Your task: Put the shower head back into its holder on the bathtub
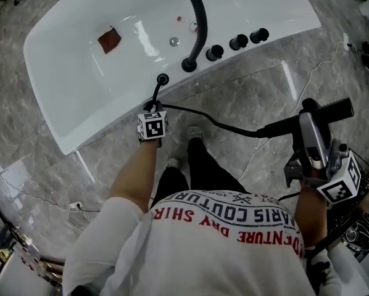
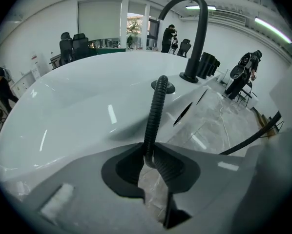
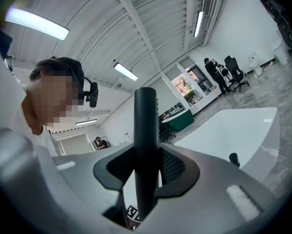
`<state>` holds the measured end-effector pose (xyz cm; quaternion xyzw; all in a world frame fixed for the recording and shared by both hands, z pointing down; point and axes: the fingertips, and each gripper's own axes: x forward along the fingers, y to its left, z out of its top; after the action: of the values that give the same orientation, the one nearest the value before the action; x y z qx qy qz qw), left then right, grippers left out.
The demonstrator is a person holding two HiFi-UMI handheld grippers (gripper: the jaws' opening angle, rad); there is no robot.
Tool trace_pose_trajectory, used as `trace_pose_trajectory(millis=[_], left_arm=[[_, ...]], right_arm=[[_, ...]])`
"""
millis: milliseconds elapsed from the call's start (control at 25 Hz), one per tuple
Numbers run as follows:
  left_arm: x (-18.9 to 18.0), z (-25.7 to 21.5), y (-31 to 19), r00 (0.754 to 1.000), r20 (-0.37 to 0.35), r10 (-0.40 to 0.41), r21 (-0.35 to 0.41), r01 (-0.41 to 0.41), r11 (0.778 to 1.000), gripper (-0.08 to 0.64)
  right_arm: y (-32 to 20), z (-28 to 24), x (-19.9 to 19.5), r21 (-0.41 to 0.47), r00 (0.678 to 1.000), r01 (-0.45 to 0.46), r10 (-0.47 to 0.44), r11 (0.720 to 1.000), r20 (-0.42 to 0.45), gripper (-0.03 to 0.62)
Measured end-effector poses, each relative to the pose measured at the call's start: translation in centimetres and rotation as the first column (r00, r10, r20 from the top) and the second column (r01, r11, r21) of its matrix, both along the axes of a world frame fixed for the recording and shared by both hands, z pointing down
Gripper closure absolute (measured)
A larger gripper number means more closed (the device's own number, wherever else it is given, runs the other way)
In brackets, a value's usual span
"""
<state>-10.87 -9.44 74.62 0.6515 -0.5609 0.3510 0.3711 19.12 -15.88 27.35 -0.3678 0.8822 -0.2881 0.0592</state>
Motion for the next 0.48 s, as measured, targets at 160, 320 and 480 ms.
trace_pose_trajectory(millis=[160, 320, 480], left_arm=[[0.4, -1.0, 0.1, 0.999, -0.04, 0.024, -0.008, -0.025, 1.0, 0.494], [-0.1, -3.1, 0.4, 0.999, -0.043, 0.017, 0.03, -0.016, 0.999, 0.494], [-0.5, -5.9, -0.3, 0.999, -0.04, 0.018, 0.1, -0.014, 0.995, 0.495]], right_arm=[[-0.2, 0.6, 0.3, -0.006, 1.0, -0.008, 0.008, 1.0, 0.008, 0.469], [-0.1, 0.6, 0.2, -0.002, 0.999, -0.016, 0.016, 1.0, 0.035, 0.469], [0.2, 1.1, 0.0, -0.002, 0.998, -0.019, 0.019, 1.0, 0.062, 0.469]])
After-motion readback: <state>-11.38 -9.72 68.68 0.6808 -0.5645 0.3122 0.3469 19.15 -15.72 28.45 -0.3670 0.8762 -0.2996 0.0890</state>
